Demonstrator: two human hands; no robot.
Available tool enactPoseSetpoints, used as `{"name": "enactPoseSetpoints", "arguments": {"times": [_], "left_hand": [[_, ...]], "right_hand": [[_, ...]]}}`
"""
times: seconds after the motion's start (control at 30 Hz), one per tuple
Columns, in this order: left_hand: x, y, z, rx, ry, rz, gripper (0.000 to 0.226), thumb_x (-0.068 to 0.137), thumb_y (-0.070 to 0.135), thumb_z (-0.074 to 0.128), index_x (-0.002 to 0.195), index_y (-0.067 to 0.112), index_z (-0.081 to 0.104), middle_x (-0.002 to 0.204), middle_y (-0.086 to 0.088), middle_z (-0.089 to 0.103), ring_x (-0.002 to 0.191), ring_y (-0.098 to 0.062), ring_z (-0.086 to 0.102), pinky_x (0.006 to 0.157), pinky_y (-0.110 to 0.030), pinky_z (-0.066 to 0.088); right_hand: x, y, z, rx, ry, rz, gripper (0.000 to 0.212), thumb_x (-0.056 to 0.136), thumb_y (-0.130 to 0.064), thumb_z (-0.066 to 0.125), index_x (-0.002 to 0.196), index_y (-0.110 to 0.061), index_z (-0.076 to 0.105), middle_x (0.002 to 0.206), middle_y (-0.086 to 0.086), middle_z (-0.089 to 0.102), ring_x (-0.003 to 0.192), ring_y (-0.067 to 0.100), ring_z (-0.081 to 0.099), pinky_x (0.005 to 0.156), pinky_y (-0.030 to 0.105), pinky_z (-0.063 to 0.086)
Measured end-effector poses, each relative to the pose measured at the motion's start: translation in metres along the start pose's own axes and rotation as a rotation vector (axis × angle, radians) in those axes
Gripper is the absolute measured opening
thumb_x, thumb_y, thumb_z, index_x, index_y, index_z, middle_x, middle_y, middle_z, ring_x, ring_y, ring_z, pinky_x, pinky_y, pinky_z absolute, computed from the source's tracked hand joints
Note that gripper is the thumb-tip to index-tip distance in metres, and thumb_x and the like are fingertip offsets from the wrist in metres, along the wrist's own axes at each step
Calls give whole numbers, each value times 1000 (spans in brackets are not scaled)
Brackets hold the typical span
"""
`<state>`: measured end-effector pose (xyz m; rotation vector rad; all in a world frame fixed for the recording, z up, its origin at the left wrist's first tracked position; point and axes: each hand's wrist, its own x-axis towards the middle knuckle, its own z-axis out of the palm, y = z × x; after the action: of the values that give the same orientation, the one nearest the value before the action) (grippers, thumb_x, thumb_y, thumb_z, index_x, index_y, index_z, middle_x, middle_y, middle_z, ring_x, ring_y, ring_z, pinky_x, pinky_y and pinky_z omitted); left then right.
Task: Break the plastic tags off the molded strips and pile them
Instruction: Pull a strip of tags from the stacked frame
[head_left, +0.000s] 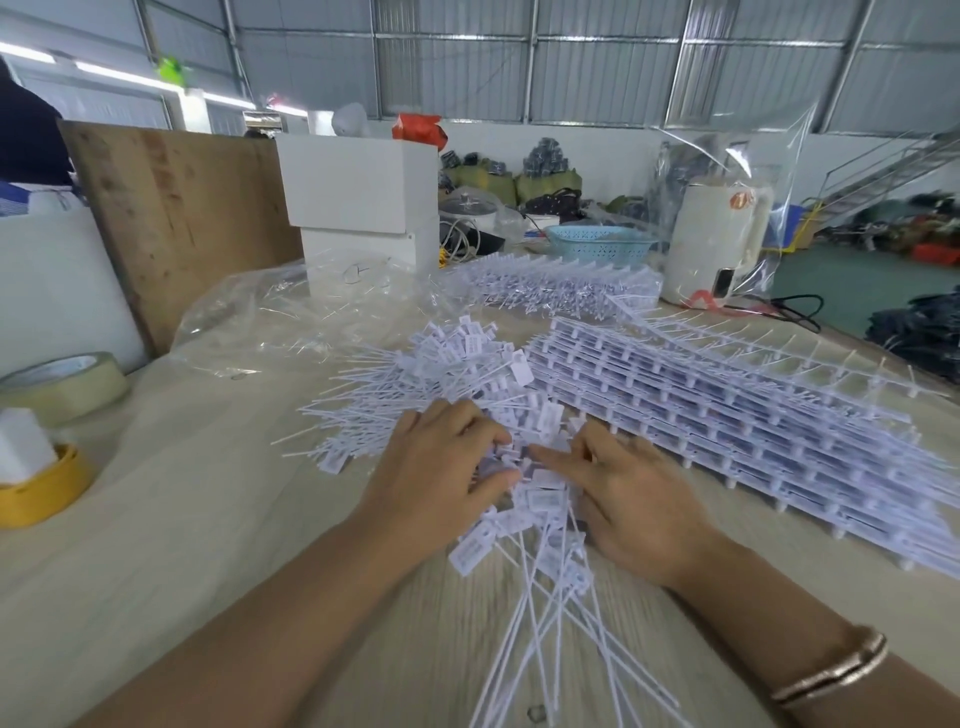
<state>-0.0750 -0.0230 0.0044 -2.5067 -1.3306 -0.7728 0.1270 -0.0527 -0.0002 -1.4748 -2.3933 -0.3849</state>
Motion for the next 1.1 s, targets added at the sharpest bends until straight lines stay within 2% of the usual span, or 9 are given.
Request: {"name": "enactPoseSetpoints", "arguments": {"times": [0.07, 0.17, 0.3, 0.4, 0.53, 0.67, 0.77, 0.93, 1.1], "left_hand": [[0, 5, -10, -50, 84, -4, 30, 90, 51, 45, 81, 25, 57, 80, 9, 55, 78, -12, 53, 70, -27, 33], [-3, 12, -27, -91, -97, -121, 63, 83, 70, 15, 50, 20, 37, 46, 9, 37, 42, -10, 39, 51, -25, 41], [-16, 34, -34, -6, -548, -115, 78, 66, 84, -5, 48, 17, 32, 55, 9, 38, 39, -12, 40, 79, -35, 52], [-17, 45, -30, 25, -582, -98, 77, 64, 85, -3, 48, 19, 32, 46, 5, 31, 44, -14, 42, 80, -32, 46], [-15, 44, -25, 97, -542, -102, 73, 70, 87, 30, 51, 17, 42, 49, 5, 41, 47, -11, 43, 53, -24, 35], [-13, 36, -24, 53, -523, -136, 53, 70, 74, 48, 72, 20, 47, 72, 6, 53, 69, -15, 52, 55, -26, 31], [-15, 33, -26, 42, -548, -111, 43, 76, 67, 45, 80, 25, 39, 75, 8, 47, 73, -16, 47, 60, -29, 30], [-14, 29, -34, 25, -640, -79, 24, 84, 44, 50, 88, 25, 36, 72, 8, 40, 60, -5, 36, 50, -25, 23], [-14, 30, -35, 7, -670, -36, 18, 89, 32, 46, 98, 19, 37, 74, 9, 37, 67, -15, 41, 54, -28, 26]], "right_hand": [[-3, 4, -6, 157, 38, 68, 52, 81, -18, 38, 129, -30, 55, 95, -8, 41, 77, 9, 42, 70, 28, 31], [-7, 17, -27, 549, 129, 194, 36, 74, -15, 35, 69, -31, 68, 75, -17, 51, 67, 6, 51, 65, 27, 39], [-17, 28, -46, 601, -484, 179, 36, 76, -25, 39, 61, -34, 70, 57, -7, 53, 52, 16, 43, 55, 28, 38], [-17, 12, -35, 698, -672, 120, 34, 75, -27, 38, 71, -34, 71, 58, -5, 52, 54, 11, 43, 59, 24, 36], [-14, -5, -16, 825, -619, 62, 36, 85, -17, 44, 69, -42, 64, 66, -15, 54, 67, 3, 49, 69, 26, 38], [-14, -10, -12, 896, -602, 54, 27, 71, -17, 35, 65, -33, 56, 61, -13, 47, 66, 11, 43, 69, 31, 35], [-13, -7, -13, 961, -557, 47, 47, 83, 0, 33, 87, -33, 67, 61, -15, 54, 66, 11, 47, 72, 27, 39], [-11, 9, -9, 1043, -201, 203, 52, 86, 16, 33, 84, -18, 73, 53, -7, 53, 50, 11, 40, 52, 19, 33], [-10, 24, 1, 1047, 78, 371, 54, 86, 16, 33, 77, -18, 74, 52, -3, 53, 49, 10, 41, 52, 22, 33]]}}
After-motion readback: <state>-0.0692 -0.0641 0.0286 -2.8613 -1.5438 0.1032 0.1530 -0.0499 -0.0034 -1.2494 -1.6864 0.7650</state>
